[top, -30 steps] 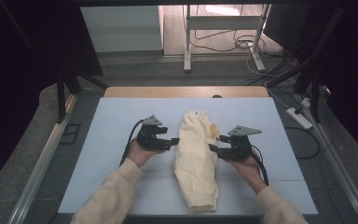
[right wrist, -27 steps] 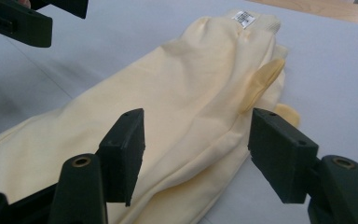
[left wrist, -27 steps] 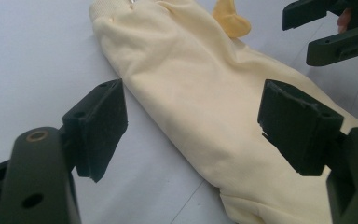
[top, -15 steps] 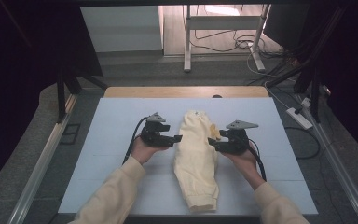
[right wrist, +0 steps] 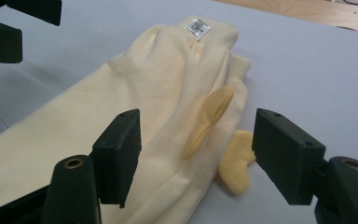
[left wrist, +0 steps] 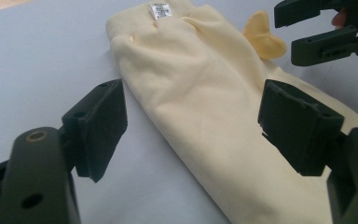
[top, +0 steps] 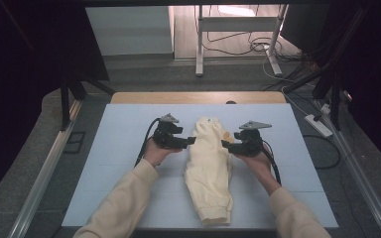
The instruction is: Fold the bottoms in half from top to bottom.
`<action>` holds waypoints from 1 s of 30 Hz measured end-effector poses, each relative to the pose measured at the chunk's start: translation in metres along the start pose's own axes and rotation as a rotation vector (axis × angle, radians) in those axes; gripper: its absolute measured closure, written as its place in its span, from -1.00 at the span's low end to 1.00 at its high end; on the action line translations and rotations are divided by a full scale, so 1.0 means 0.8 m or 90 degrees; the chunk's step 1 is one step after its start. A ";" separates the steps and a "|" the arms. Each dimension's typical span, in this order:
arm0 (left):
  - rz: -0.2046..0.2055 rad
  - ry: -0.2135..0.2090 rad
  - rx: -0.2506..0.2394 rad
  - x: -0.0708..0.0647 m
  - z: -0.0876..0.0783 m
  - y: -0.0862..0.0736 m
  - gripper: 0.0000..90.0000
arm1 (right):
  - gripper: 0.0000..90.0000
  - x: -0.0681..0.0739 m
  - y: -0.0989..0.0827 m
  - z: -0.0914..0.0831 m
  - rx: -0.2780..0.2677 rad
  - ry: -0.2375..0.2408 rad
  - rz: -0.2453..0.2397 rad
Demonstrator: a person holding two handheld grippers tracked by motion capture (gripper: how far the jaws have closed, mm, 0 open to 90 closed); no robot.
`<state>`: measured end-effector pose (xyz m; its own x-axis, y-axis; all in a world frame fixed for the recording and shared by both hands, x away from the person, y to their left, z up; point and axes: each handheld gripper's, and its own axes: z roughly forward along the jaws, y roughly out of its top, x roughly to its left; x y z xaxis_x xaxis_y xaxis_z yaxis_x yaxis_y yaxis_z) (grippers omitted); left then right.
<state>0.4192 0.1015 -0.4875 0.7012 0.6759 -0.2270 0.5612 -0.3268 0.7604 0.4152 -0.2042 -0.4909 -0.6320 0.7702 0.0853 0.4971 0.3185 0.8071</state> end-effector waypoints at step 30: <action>-0.002 0.007 0.023 0.003 0.041 0.005 -0.47 | -0.26 -0.024 0.016 0.032 0.020 -0.010 0.028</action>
<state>0.4370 0.0801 -0.5050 0.6948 0.6840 -0.2222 0.5790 -0.3487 0.7370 0.4492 -0.2009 -0.4973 -0.5999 0.7923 0.1110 0.5425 0.3008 0.7843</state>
